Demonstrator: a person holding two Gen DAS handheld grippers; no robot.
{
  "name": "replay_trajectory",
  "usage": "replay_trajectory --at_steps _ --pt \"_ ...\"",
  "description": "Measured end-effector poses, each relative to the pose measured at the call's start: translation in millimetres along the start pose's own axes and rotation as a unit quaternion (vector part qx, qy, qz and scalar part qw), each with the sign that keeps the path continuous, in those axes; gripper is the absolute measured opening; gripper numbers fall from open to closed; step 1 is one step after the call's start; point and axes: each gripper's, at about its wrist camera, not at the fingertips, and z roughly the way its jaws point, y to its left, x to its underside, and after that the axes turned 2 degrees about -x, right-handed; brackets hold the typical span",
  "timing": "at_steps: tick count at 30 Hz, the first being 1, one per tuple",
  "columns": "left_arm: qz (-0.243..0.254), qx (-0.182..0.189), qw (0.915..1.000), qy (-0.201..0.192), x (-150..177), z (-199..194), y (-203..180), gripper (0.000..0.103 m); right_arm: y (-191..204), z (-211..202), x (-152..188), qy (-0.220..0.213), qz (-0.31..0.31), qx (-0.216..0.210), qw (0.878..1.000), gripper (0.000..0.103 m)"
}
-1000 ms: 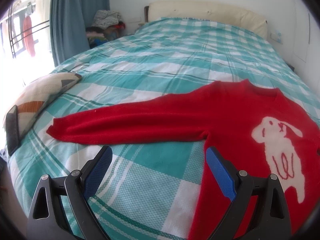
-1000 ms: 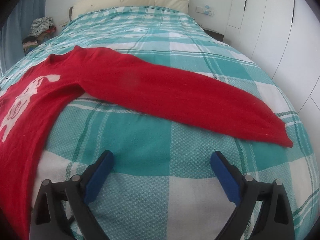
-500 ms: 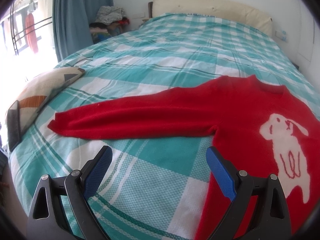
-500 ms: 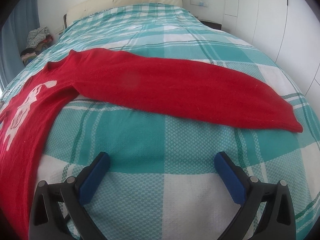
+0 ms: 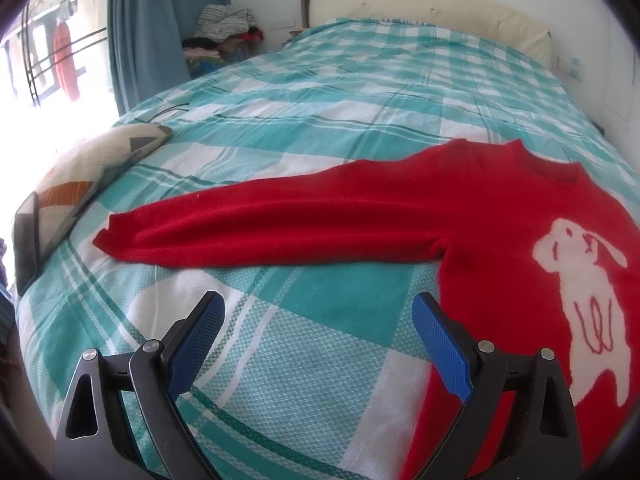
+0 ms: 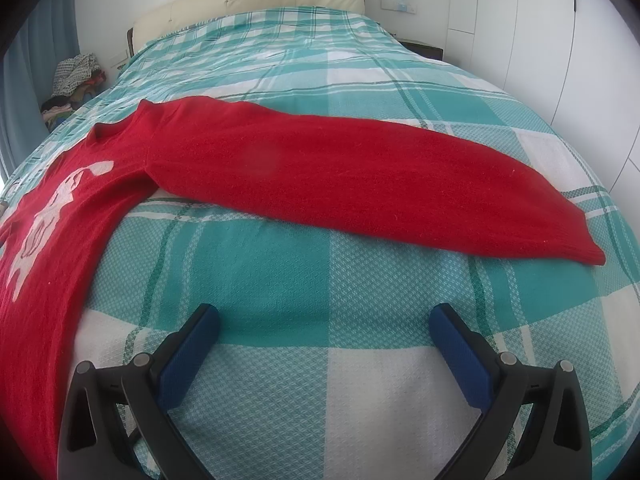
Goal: Fold small clothes
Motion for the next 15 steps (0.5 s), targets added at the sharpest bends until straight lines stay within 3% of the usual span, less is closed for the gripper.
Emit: replay_trajectory --at_steps 15 --pt "0.003 -0.003 1.0 -0.001 -0.5 0.0 -3.0 0.096 0.3 0.2 -0.1 0.0 0.0 0.0 1.0 0.103"
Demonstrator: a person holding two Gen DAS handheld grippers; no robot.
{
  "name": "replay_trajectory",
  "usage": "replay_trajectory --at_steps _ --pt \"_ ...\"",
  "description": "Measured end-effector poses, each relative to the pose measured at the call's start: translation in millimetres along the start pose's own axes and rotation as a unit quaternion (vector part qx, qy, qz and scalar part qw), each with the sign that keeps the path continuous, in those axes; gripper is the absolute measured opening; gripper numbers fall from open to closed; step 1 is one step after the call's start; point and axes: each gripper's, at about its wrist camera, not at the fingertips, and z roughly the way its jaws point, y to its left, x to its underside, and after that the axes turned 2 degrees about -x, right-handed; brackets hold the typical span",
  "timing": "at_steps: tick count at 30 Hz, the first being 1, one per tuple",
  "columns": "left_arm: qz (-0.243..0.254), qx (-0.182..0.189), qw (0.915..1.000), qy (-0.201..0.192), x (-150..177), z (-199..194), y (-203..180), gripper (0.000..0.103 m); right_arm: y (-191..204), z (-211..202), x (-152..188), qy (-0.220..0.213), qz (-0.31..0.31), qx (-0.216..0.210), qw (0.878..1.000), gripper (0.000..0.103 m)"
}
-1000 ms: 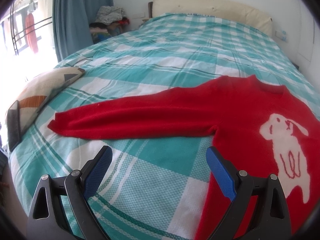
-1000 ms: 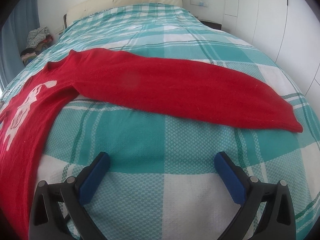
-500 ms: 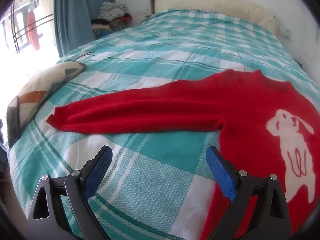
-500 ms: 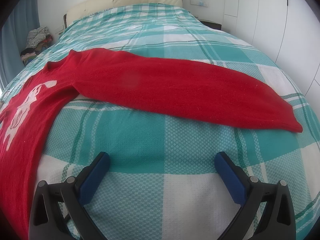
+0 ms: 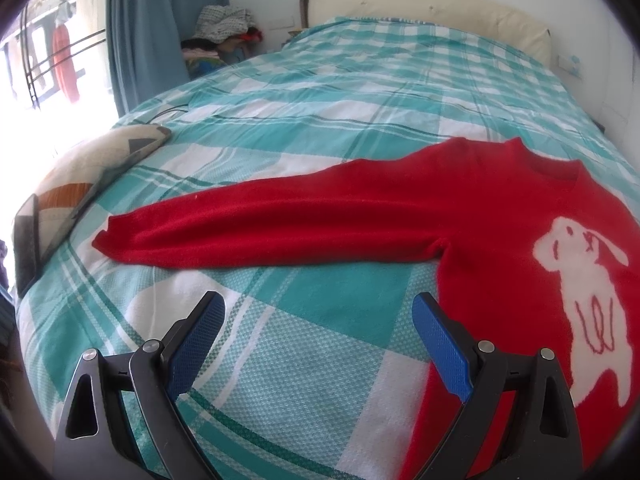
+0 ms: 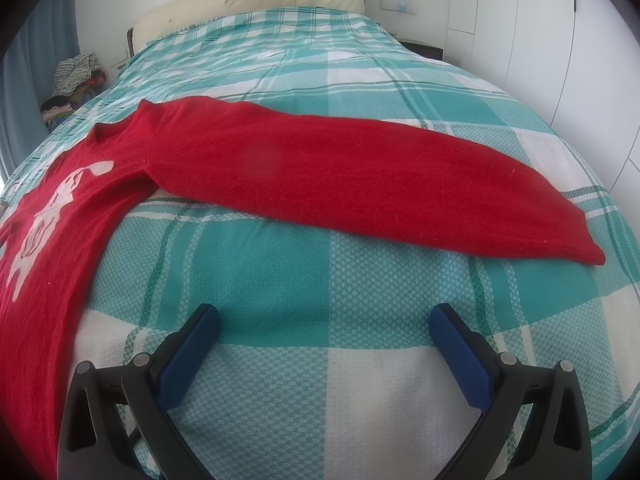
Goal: Fold small clothes
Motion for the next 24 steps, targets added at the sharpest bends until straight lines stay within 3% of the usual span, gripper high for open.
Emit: replay_trajectory --at_steps 24 --pt "-0.013 0.023 0.9996 0.005 -2.2 -5.0 1.7 0.096 0.0 0.2 -0.1 0.0 0.0 0.0 1.0 0.103"
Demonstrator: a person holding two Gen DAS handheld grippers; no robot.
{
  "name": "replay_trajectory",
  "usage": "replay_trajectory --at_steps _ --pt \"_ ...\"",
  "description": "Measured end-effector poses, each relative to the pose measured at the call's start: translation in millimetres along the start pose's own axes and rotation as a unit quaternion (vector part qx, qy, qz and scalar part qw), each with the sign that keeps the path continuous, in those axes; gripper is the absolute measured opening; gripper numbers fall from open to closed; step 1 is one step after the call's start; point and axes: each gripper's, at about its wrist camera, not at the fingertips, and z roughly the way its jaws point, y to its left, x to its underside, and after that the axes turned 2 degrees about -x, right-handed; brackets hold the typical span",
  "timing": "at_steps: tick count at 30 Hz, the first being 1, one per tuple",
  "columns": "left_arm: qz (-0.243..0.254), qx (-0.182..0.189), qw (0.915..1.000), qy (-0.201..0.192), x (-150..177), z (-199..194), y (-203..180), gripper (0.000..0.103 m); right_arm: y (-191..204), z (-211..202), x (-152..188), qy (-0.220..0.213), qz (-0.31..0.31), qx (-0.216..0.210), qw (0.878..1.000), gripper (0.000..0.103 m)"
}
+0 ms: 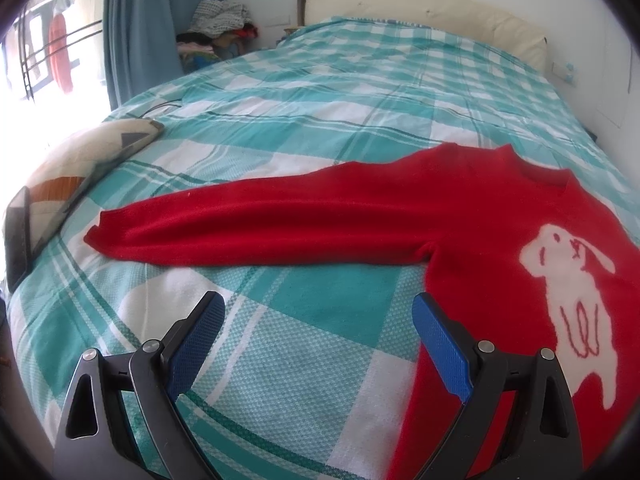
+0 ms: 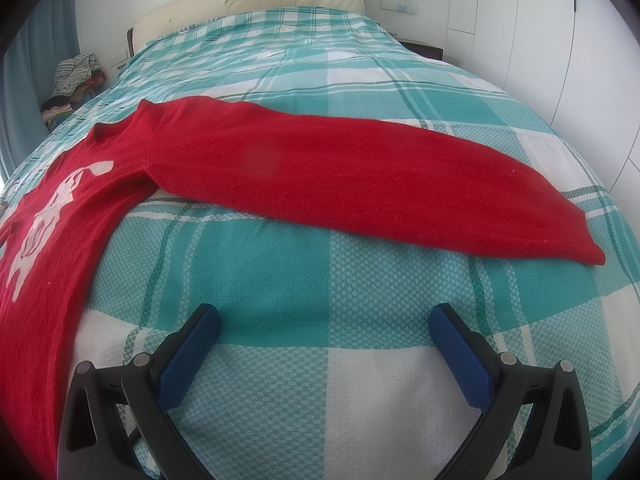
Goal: Fold small clothes
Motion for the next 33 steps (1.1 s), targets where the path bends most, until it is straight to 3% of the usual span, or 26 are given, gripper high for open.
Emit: replay_trajectory --at_steps 20,33 --pt "-0.003 0.001 1.0 0.006 1.5 0.6 -0.2 0.096 0.1 0.1 -0.1 0.0 0.0 0.0 1.0 0.103" --pt "-0.03 0.032 0.999 -0.002 -5.5 -13.1 12.6 0.096 0.3 0.2 -0.1 0.0 0.0 0.0 1.0 0.103"
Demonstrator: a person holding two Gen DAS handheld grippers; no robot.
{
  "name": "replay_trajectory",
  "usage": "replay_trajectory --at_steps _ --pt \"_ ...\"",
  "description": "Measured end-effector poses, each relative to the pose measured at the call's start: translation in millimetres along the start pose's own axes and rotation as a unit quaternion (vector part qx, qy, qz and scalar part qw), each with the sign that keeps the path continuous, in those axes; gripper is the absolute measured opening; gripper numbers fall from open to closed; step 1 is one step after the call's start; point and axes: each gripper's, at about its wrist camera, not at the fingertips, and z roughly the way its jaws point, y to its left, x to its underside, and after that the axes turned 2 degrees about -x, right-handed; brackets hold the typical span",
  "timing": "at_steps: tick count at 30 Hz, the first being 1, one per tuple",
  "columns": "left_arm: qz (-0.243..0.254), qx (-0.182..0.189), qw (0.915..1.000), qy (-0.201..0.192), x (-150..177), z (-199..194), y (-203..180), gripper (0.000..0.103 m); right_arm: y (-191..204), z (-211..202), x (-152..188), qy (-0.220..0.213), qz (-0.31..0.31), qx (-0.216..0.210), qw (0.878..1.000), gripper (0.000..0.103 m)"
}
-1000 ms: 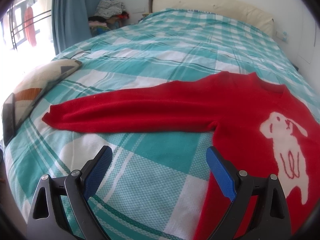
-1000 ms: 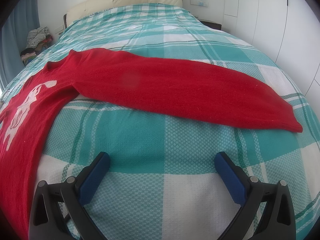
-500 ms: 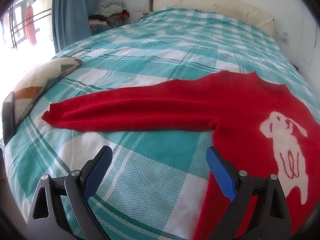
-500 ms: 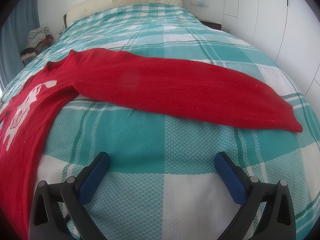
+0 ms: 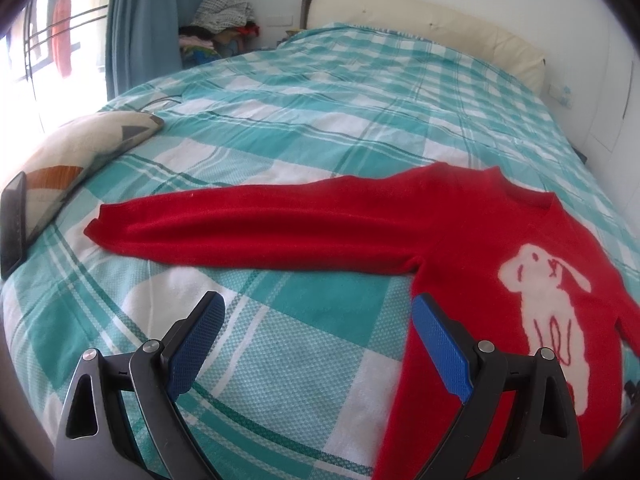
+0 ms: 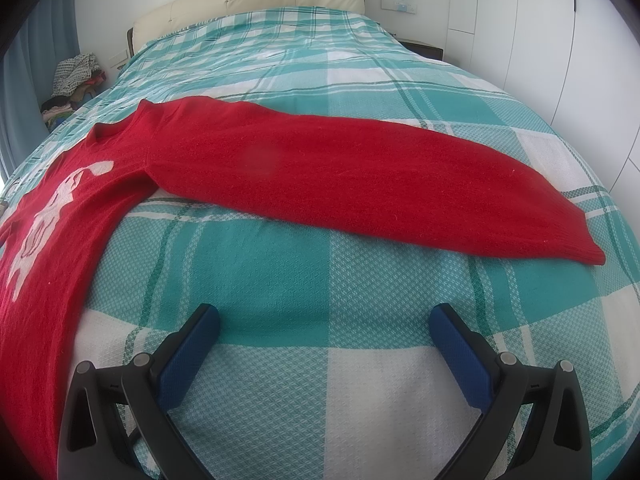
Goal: Fold small clothes
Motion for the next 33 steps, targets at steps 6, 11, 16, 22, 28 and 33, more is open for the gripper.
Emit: replay_trajectory --at_steps 6,11,16,22,28,33 --pt "0.001 -0.003 1.0 0.004 0.5 1.8 -0.2 0.096 -0.3 0.1 -0.1 -0.001 0.001 0.0 1.0 0.103" --pt "-0.004 -0.005 0.9999 0.011 1.5 5.6 2.6 0.096 1.7 4.7 -3.3 0.007 -0.004 0.002 1.0 0.103" --pt "0.002 -0.006 0.9999 0.013 2.3 6.8 1.7 0.096 -14.3 -1.1 -13.5 0.02 0.029 -0.079 0.996 0.103" --pt "-0.002 0.001 0.9999 0.01 0.8 4.9 2.0 0.096 -110.0 -58.1 -15.1 -0.041 0.217 -0.201 0.954 0.102" --pt "0.014 -0.005 0.9998 0.01 2.1 7.8 -7.4 0.096 -217.2 -50.9 -9.6 -0.03 0.374 -0.17 0.911 0.095" --pt "0.027 -0.022 0.9994 0.006 4.9 8.7 -9.2 0.096 -223.3 -14.1 -23.1 0.011 0.379 -0.176 0.909 0.074"
